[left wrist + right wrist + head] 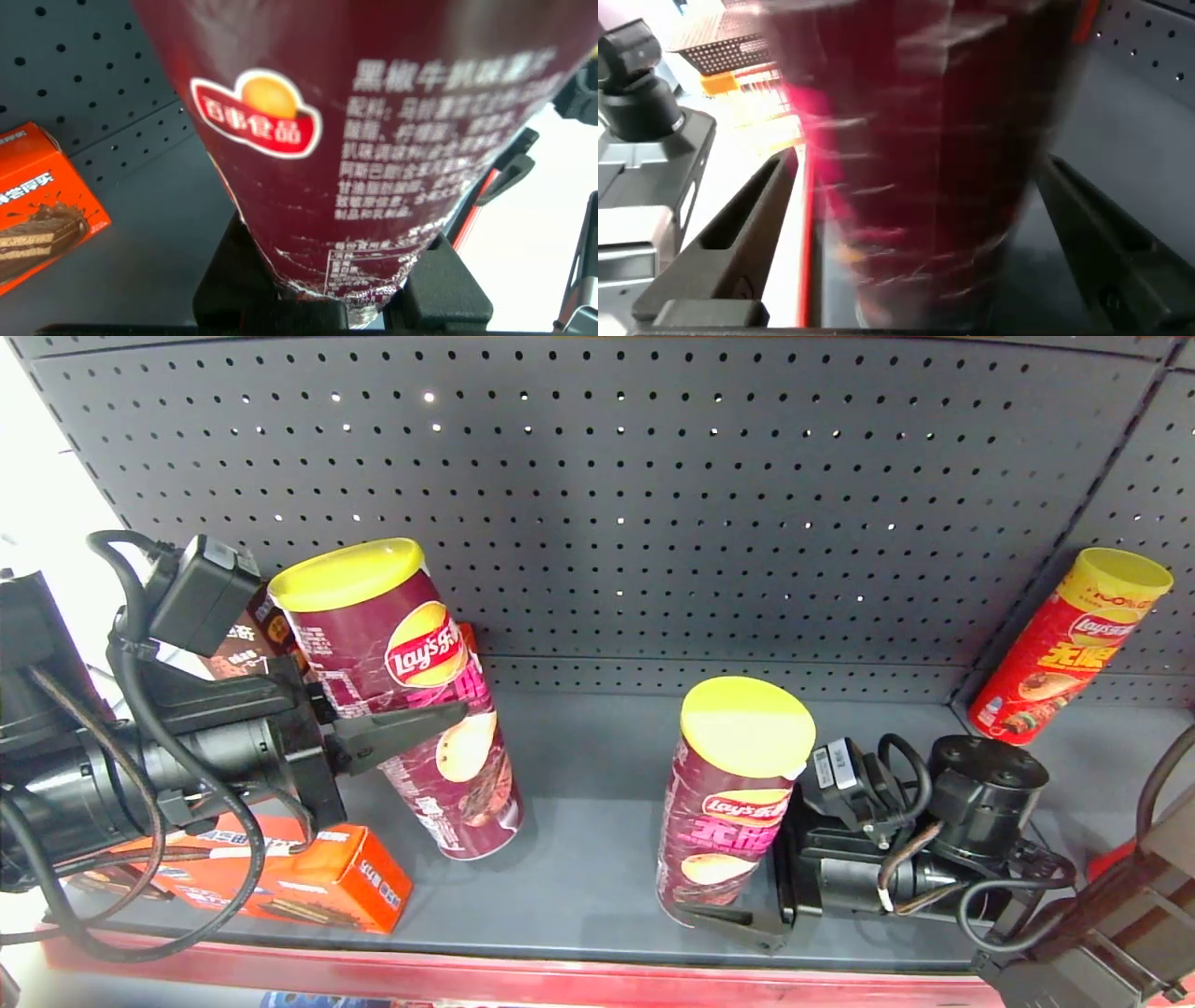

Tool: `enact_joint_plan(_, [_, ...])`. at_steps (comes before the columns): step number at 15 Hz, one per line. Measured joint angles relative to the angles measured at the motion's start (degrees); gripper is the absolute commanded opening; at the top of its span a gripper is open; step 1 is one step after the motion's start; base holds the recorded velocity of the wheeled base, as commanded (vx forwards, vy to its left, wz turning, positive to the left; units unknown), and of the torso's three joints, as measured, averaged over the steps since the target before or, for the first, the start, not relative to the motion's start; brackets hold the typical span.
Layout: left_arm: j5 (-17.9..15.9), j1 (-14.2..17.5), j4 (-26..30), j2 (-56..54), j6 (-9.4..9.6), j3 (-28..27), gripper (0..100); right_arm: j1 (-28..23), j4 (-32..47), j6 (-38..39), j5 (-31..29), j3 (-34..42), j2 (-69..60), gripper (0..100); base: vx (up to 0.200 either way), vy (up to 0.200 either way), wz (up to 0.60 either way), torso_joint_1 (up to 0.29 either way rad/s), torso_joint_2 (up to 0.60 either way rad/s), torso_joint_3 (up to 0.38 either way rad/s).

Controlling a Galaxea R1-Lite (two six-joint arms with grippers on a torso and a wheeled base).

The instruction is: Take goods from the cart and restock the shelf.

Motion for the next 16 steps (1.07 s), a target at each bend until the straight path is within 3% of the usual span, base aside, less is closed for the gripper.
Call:
enact_joint_plan(7, [-0.1,0.0,0.0,-0.1,0.0,0.0,0,-4.1,0.8,0.2,-0.3,12.9,-16.7,100,0.0,0.0,0.0,0.0,0.0,0.0])
enact_joint_plan(13, [-0.1,-0.2,0.0,-0.3,0.16,-0.1,0,-20.4,2.7,3.7,-0.4,25.7,-36.7,100,0.0,0.0,0.0,0.0,0.0,0.0])
enact_joint_plan(16, [-0.1,-0.2,0.0,-0.5,0.18,-0.1,0,-27.7,12.9,4.3,-1.5,28.0,-46.7,100,0.0,0.0,0.0,0.0,0.0,0.0])
